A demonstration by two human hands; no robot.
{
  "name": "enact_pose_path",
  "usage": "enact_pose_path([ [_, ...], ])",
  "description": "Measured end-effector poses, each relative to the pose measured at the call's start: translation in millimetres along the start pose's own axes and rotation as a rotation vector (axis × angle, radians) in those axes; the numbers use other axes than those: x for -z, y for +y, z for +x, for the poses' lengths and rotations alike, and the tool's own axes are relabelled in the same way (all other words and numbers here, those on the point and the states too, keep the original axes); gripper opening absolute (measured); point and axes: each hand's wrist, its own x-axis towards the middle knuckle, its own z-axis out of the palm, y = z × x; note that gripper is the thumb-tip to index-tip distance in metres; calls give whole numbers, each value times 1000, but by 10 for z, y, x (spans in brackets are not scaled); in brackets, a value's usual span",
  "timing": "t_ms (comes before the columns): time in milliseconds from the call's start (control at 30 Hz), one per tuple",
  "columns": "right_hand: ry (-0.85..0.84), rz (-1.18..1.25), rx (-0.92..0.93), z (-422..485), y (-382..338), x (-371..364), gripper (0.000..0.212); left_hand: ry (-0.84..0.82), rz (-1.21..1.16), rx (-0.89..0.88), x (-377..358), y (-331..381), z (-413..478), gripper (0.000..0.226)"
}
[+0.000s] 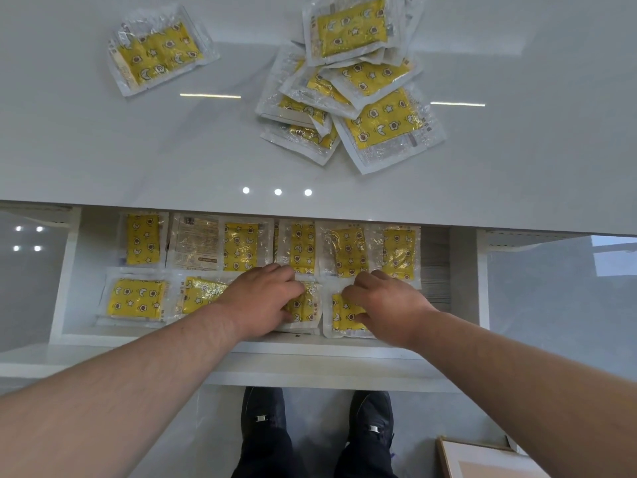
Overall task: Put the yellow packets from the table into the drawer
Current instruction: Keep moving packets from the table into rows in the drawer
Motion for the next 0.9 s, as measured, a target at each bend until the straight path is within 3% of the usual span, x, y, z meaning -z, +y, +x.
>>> enact_pose_path([
  [233,-4,29,0,-54,-185,266,42,28,-72,1,168,40,-89,47],
  [400,65,103,111,-209,-484,871,34,251,-94,-151,682,77,-287,35],
  [500,226,129,140,-294,-519,1361,28,424,-139,-185,1153,-9,-444,32],
  [600,406,163,47,-237,-414,1851,27,570,-199,-73,1668,-217,-563,31],
  [767,620,190,-135,266,-53,2527,21,778,-393,303,2253,-886,-399,11],
  [900,643,143,-242,836,249,2898,32,804,-454,538,2471,-1398,-167,28],
])
